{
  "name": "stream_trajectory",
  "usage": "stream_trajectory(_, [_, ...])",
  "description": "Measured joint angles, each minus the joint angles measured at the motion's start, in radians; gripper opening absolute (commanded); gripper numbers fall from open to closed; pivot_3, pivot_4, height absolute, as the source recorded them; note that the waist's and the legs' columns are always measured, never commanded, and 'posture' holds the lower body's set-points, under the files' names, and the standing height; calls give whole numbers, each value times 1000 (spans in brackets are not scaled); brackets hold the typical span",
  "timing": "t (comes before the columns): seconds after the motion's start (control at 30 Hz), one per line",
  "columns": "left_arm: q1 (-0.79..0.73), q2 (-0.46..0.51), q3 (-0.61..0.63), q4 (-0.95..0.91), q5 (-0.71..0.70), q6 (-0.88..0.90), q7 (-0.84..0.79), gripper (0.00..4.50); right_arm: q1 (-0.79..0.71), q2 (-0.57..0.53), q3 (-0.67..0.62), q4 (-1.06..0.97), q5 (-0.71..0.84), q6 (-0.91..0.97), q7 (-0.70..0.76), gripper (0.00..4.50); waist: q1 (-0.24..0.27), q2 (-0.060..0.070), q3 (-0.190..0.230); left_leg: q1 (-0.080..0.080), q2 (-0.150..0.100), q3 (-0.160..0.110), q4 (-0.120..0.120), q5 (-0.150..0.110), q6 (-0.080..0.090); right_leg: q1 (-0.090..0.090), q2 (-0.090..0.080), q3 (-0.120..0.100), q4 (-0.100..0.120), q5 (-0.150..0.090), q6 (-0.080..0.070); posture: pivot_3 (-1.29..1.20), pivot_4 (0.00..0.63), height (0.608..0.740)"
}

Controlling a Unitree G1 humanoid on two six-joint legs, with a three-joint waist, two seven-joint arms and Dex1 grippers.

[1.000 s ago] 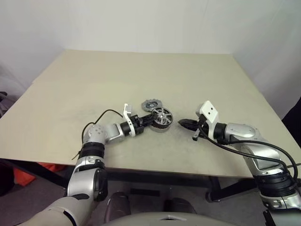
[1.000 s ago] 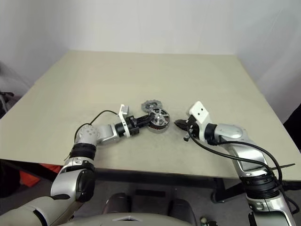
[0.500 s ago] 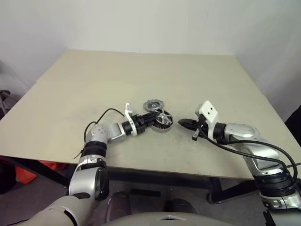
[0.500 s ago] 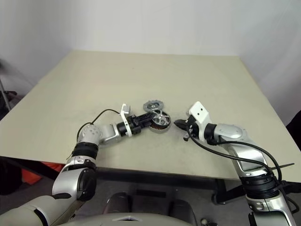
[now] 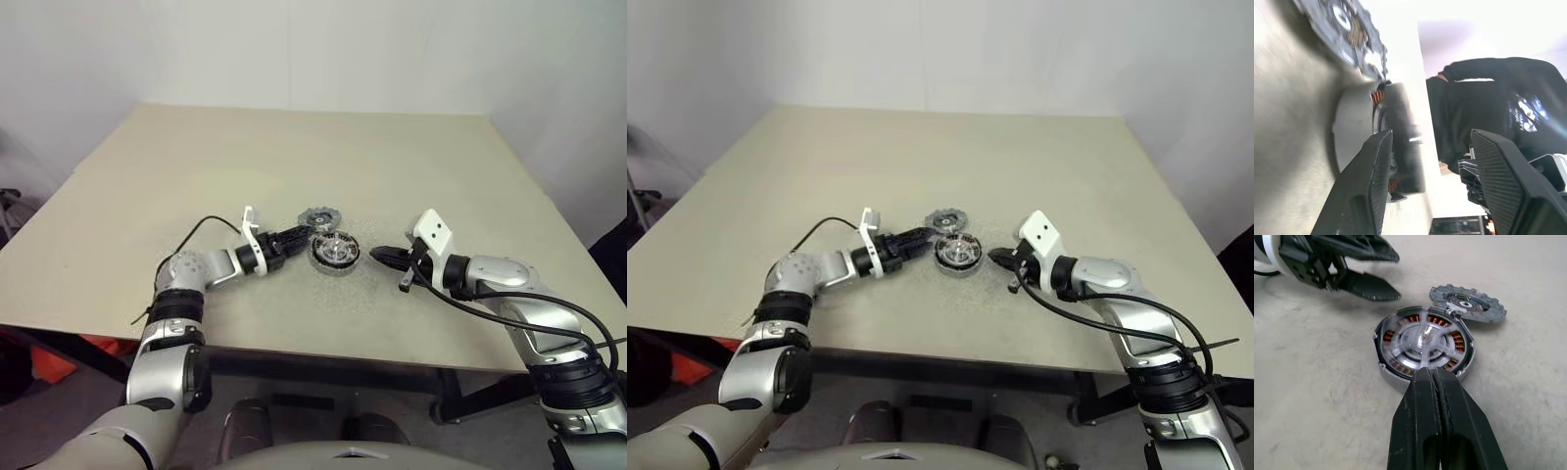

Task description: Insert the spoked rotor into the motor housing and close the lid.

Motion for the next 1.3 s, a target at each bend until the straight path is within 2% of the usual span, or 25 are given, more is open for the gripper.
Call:
stream_trajectory(0.2, [35,14,-31,-89,9,-7,-15,2722,-18,6,22,5,-2,-5,1,0,0,0,0,0,0,0,0,0,0,0,0,0,0,0,0,0,0,740])
stream_trajectory(0.43, [134,65,-235,-256,195,-251,-74,2722,-112,94,75,89,-38,-21,-42,0,-5,0,0,1,1,0,-1,1,-2,-1,1,0,1,0,0,0,0,740])
stream_trajectory(0.6, [157,93,-239,-296,206,-283,-94,2722,-128,111,98,111,-51,-28,-44,0,-2,0,0,-1,0,0,-1,1,-1,-3,0,0,1,0,0,0,0,740])
stream_trajectory(1.3, [171,90,-239,-306,211,-294,-90,2722,-140,124,99,158,-78,-47,-34,0,-3,0,0,-1,1,0,0,1,-2,-3,1,0,2,0,0,0,0,740])
